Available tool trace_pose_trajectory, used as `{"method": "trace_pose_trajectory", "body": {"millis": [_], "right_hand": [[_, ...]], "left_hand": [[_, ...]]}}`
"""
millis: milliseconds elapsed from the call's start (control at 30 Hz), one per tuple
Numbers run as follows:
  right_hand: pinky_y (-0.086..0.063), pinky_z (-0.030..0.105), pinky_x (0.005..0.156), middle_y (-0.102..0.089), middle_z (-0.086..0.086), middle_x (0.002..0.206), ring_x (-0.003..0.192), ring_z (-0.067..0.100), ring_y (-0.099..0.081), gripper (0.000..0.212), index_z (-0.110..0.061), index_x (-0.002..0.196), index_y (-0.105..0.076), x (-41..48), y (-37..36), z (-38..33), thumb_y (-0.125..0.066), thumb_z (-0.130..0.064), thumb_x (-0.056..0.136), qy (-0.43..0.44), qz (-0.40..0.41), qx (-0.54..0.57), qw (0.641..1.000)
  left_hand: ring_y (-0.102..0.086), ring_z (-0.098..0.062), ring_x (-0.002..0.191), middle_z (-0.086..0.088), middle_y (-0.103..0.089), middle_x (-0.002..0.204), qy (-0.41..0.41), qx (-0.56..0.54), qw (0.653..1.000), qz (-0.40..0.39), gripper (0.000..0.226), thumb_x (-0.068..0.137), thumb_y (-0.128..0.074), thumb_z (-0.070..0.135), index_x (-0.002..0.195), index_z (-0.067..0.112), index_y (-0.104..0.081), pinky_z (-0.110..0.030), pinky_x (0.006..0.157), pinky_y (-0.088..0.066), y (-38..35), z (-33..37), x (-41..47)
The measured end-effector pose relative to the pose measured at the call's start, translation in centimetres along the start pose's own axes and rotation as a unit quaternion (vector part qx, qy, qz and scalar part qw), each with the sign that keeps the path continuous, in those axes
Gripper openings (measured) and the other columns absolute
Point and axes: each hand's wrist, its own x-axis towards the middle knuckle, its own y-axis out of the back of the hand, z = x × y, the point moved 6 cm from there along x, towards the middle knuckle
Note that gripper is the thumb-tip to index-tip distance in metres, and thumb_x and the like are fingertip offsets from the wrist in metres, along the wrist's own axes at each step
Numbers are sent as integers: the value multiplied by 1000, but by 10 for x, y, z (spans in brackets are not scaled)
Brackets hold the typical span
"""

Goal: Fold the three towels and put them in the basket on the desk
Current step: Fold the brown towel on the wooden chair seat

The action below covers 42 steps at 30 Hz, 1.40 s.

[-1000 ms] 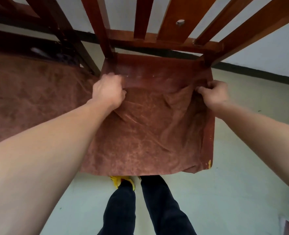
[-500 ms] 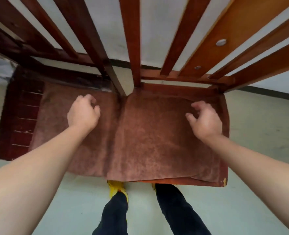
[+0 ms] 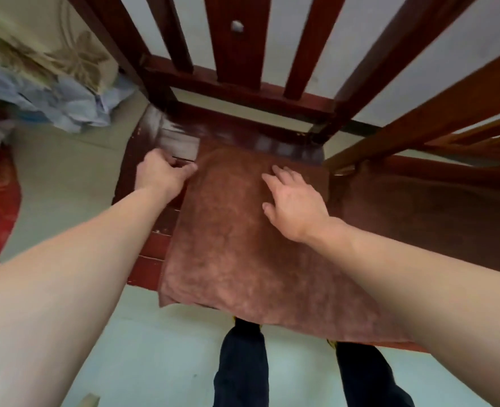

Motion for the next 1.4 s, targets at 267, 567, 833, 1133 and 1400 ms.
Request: {"method": "trace_pose_trajectory", "body": {"millis": [267,567,833,1133,1400], "right_hand": [[-17,47,118,12,5,164,150,23,12,72,-25,156,-9,33,-14,-46,-48,-38,96,-10,-38,-61,997],[-24,46,114,-5,10,164,151,28,-3,69,-25,153,-22,52,8,-82,-53,-29,92,25,31,-80,996],[-24,47,115,13,11,163,150,29,14,72,-23,156,-10,-31,-67,-93,-46,-27,93,7,-86,-69,994],[-38,47,105,-29,12,156,146,30,-24,53,-19,142,-46,-79,-44,-38,-56,-21,89,-41,32,43,998],[-45,35,78,-63,4,105,99,28,-60,13,-19,99,-65,-215,-36,163,-60,-23,88,-350,112,157,916]], "left_hand": [[-64,-29,90,-9,-68,87,-33,-21,999,-15,22,75,-73,28,64,19,-56,-36,83,-53,15,2,43],[-61,-33,101,-12,-67,101,-11,-23,1000,9,33,73,-76,43,87,21,-56,-36,81,-47,48,-28,41],[-63,-35,88,-9,-69,90,46,64,995,-67,30,76,-75,39,89,23,-53,-41,76,-52,15,-120,-44],[-46,-39,112,-19,-51,116,-90,179,980,11,48,78,-73,18,120,11,-50,-49,88,-42,32,-78,-72],[-58,-23,98,1,-63,101,-278,132,939,-156,17,87,-59,24,104,20,-60,-34,78,-47,-81,50,-218]]}}
